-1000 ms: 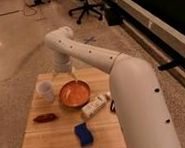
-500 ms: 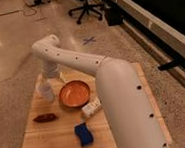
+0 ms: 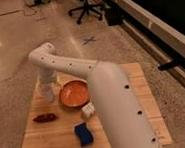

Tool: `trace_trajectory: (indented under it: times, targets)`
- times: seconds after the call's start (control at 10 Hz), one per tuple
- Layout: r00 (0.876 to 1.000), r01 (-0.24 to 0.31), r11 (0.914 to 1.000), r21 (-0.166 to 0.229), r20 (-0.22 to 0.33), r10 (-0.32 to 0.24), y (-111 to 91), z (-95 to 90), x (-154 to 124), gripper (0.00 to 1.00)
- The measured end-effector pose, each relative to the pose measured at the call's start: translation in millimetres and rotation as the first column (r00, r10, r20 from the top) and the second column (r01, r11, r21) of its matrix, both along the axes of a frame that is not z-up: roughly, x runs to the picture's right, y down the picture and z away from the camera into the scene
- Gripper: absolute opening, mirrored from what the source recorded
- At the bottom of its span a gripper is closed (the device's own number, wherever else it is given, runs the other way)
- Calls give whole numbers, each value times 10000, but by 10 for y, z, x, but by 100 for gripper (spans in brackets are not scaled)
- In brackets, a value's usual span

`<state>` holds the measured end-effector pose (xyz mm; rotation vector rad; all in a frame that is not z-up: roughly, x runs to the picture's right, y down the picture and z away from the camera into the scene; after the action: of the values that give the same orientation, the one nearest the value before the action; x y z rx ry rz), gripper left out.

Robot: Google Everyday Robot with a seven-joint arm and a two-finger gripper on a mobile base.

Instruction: Place the ceramic cup in the ceramic bowl

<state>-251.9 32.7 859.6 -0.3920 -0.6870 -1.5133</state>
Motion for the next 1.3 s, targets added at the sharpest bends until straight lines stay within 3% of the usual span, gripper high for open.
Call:
trace_trajectory:
  times: [0.4, 0.8, 1.1, 1.2, 1.3]
  targets:
    - [9992, -4, 9997, -226, -410, -5, 87, 210, 20, 78]
    - [9996, 180, 9989, -436, -212, -189, 138, 194, -73, 41]
    - [9991, -126, 9978, -652, 397, 152, 27, -1, -212, 12]
    - [9965, -408, 9952, -891, 693, 471, -61, -127, -280, 2]
    - [9933, -617, 9919, -1113, 900, 719, -157, -233, -268, 0]
